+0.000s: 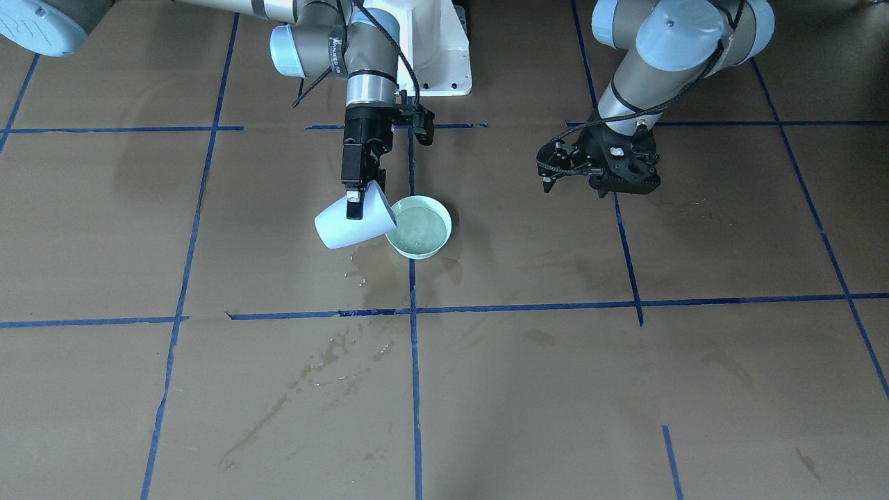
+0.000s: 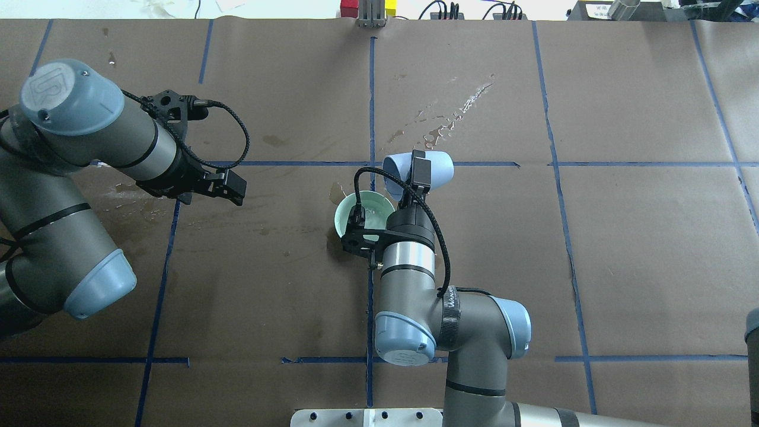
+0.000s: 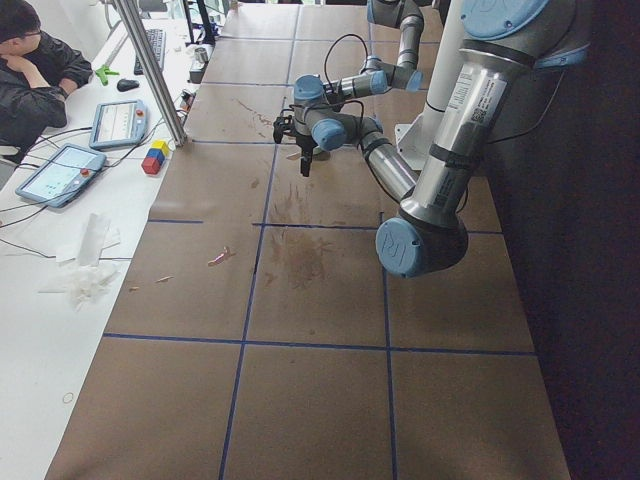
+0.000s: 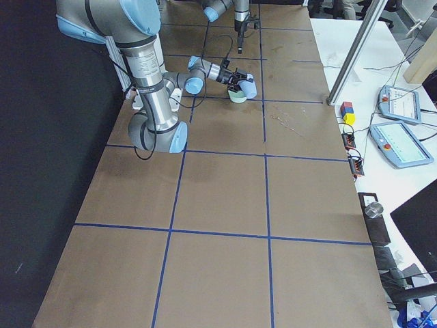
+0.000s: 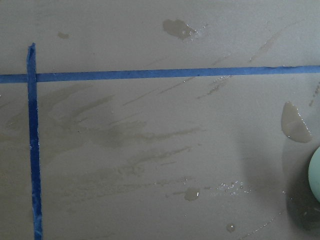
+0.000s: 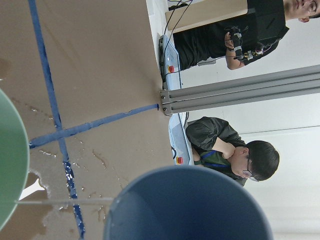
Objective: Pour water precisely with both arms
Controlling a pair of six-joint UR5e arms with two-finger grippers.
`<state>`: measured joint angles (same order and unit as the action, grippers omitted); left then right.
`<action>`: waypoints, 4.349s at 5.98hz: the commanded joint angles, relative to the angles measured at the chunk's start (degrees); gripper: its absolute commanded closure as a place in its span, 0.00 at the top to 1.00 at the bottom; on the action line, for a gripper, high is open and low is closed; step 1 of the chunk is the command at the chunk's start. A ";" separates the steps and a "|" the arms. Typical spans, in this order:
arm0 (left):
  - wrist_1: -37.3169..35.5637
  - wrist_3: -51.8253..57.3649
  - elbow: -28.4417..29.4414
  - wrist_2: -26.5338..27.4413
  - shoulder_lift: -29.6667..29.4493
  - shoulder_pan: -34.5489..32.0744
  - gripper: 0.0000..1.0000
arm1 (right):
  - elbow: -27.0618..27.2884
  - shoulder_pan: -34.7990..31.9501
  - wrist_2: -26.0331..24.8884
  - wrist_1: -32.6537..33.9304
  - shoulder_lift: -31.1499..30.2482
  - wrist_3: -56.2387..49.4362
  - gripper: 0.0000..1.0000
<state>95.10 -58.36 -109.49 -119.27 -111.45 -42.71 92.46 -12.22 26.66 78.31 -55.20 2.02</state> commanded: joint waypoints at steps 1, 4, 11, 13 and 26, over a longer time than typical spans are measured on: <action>0.00 0.00 -0.02 0.00 0.00 0.00 1.00 | 0.00 0.00 0.06 0.00 0.00 0.09 0.00; 0.00 0.00 0.06 0.00 0.00 0.00 1.00 | 0.61 0.00 0.06 -0.26 0.44 1.05 0.00; 0.00 -0.18 0.06 0.00 -0.18 0.09 1.00 | 12.63 -2.89 14.29 -0.70 -1.40 35.50 0.00; 0.00 -0.18 -0.02 0.00 -0.26 0.09 1.00 | 17.82 -5.53 21.15 -1.83 -4.63 45.41 0.00; 0.09 -0.79 -0.02 0.09 -0.35 0.26 1.00 | 0.49 -18.08 31.07 -66.14 -51.24 57.25 0.00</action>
<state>95.19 -58.79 -109.48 -119.18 -111.79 -42.51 98.45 -28.28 57.00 17.60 -106.48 61.78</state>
